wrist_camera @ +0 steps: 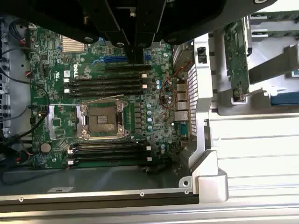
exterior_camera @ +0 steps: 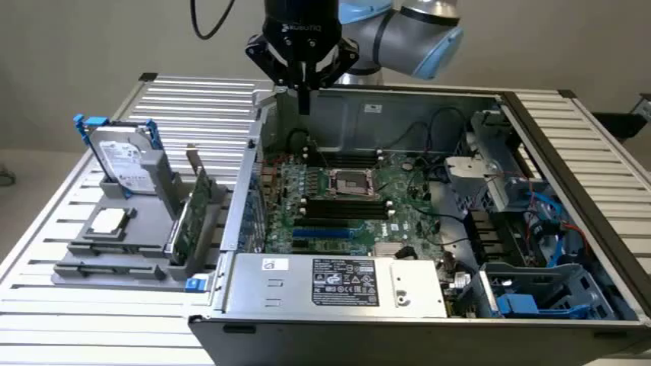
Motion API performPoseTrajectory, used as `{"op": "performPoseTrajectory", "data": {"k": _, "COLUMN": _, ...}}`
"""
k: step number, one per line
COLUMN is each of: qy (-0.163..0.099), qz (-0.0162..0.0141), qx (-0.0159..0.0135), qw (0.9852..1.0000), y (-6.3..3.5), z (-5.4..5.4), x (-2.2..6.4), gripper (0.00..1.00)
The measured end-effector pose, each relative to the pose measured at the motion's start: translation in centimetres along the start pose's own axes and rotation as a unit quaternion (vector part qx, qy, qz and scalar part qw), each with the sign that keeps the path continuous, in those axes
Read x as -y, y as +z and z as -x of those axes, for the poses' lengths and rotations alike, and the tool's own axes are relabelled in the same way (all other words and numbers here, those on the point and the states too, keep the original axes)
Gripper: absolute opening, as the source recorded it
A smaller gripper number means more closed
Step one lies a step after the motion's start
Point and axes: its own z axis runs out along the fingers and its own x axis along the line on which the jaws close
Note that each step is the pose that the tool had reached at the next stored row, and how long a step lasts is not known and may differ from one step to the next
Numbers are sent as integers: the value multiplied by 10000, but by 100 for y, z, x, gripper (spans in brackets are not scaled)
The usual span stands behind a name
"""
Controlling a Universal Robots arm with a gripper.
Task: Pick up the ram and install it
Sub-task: 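Reach for the ram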
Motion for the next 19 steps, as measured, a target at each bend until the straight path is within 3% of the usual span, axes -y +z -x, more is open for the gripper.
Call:
{"op": "performPoseTrajectory", "data": {"k": 14, "qy": 0, "qz": -1, "qx": 0, "qw": 10000, "y": -1, "z": -6, "x": 2, "gripper": 11}}
{"op": "performPoseTrajectory", "data": {"k": 19, "qy": 0, "qz": 0, "qx": 0, "qw": 10000, "y": -1, "z": -211, "x": 38, "gripper": 11}}
